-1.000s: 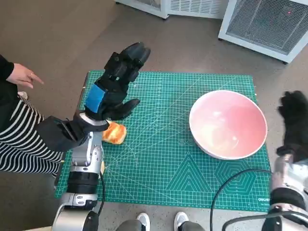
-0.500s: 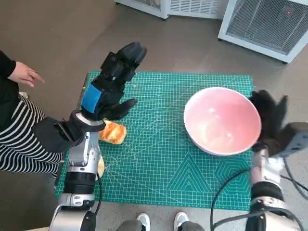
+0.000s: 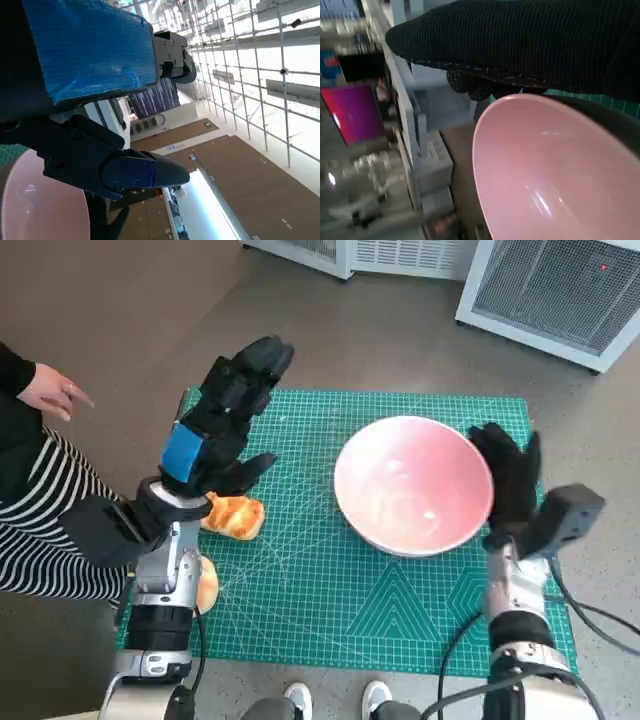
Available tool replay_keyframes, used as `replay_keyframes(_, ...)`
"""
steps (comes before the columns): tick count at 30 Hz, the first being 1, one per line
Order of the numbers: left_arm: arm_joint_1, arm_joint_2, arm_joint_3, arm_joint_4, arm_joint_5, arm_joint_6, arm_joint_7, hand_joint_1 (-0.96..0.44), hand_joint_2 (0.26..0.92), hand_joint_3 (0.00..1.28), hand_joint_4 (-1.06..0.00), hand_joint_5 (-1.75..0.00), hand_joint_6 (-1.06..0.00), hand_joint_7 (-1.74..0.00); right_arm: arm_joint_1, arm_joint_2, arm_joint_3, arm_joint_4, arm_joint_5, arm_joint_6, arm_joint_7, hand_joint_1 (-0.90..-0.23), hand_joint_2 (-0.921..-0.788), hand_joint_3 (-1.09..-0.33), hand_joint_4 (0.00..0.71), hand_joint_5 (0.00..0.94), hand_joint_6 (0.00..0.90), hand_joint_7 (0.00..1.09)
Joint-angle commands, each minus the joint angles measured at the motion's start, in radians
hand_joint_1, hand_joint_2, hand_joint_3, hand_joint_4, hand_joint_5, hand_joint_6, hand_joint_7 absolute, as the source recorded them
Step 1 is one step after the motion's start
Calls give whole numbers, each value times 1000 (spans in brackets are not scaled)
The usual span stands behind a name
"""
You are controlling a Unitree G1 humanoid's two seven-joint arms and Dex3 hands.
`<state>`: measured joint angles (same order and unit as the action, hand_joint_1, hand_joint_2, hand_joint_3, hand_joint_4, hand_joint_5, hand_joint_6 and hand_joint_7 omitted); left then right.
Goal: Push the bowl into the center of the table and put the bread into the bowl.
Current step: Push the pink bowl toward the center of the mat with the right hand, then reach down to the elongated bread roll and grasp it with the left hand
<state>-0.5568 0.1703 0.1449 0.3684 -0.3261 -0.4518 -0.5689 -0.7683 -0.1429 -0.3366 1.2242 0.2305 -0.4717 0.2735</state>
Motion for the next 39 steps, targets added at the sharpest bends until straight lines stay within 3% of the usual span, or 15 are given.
replay_keyframes(1,19,6,5,-27,-8,9,6,-685,921,278,-21,-149,1,-505,-12,30,10,12,-7,23,12,-651,-921,-763,49,0,39,327)
replay_keyframes(17,45,4,7,-50,-2,19,33,-687,921,277,-38,-129,1,-502,-66,90,-4,22,15,56,24,-674,-921,-715,44,1,42,315)
replay_keyframes(22,48,0,2,-50,5,15,43,-686,921,277,-46,-124,1,-501,-82,87,-9,18,16,61,22,-700,-921,-688,47,2,51,312)
replay_keyframes(26,51,0,0,-51,7,13,47,-685,921,277,-51,-120,1,-502,-87,66,-7,-3,11,51,25,-701,-921,-686,50,3,55,311)
replay_keyframes(32,52,3,0,-51,6,13,49,-687,921,277,-59,-113,1,-503,-76,40,1,-84,8,2,34,-677,-921,-712,53,3,60,310)
replay_keyframes(39,40,-4,-4,-55,11,14,60,-689,921,278,-68,-107,1,-504,-8,39,53,-322,-5,-96,75,-677,-921,-705,62,6,71,320)
